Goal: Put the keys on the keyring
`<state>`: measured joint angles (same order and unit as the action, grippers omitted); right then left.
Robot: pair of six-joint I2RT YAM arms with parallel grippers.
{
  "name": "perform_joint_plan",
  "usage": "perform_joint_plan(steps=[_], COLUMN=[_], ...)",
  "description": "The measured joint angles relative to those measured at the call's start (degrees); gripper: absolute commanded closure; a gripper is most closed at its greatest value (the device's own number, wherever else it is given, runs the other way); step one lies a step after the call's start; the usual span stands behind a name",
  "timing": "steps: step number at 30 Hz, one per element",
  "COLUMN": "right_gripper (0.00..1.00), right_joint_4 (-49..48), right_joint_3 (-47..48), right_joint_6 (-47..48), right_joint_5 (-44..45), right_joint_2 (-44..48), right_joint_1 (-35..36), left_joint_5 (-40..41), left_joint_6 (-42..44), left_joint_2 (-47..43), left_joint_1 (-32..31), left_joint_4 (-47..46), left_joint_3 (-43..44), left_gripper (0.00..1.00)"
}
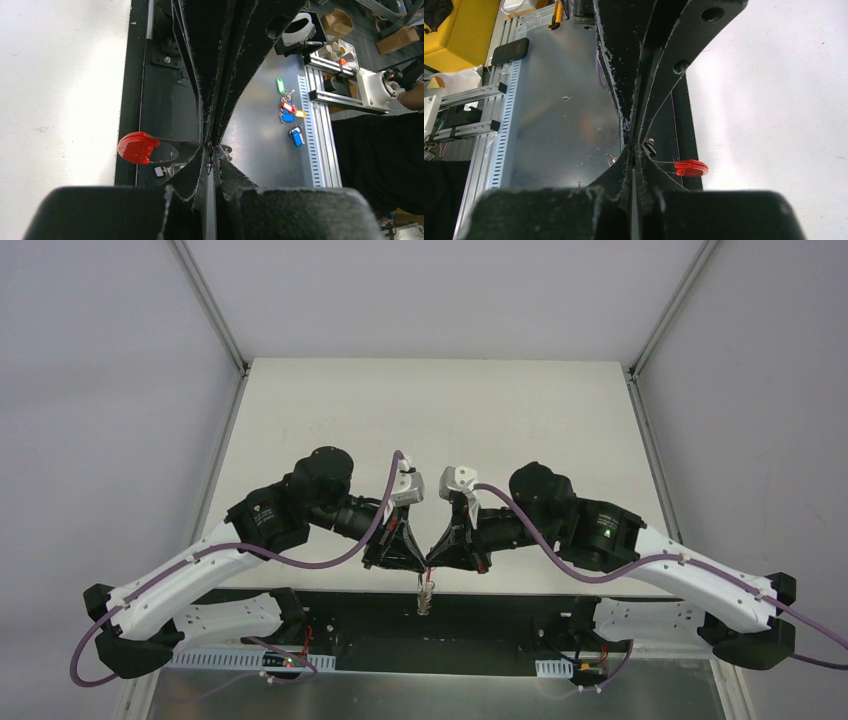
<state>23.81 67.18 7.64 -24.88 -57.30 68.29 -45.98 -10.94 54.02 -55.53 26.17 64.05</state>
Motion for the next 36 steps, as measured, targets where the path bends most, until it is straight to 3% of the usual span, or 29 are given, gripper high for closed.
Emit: perform_joint_plan(steps=[5, 10, 14, 25, 36], right_gripper=[1.00, 1.00, 1.00, 1.00, 1.00], right_joint_4=[-0.3, -2.4, -3.0, -10.8, -20.9], right_joint_3=[0.0, -1.0, -1.4, -2.3, -5.0], right_joint_6=[0.0, -0.1, -0.3, -1.2, -1.2], right_joint_5=[-0.4, -0.1, 0.8, 5.0, 6.2], right_joint_2=[-0.3, 1.0, 3.1, 7.3, 9.4], right_joint_1=[0.0, 0.0, 0.0, 0.0, 0.5], left_joint_5=[0.1, 1.2, 2.4, 11.3, 15.0], left_joint_6=[0.0, 0.4, 1.0, 1.2, 1.1], left_joint_2=[-0.2, -1.9, -5.0, -16.7, -18.1], left_joint_1=[0.0, 0.0, 0.0, 0.0, 0.0], left_joint_4=[0.5, 0.3, -0.2, -13.0, -28.0], left_joint_3=[0.0, 0.0, 0.0, -5.1, -11.6], left_gripper=[1.00, 0.78, 0.67, 0.60, 0.58])
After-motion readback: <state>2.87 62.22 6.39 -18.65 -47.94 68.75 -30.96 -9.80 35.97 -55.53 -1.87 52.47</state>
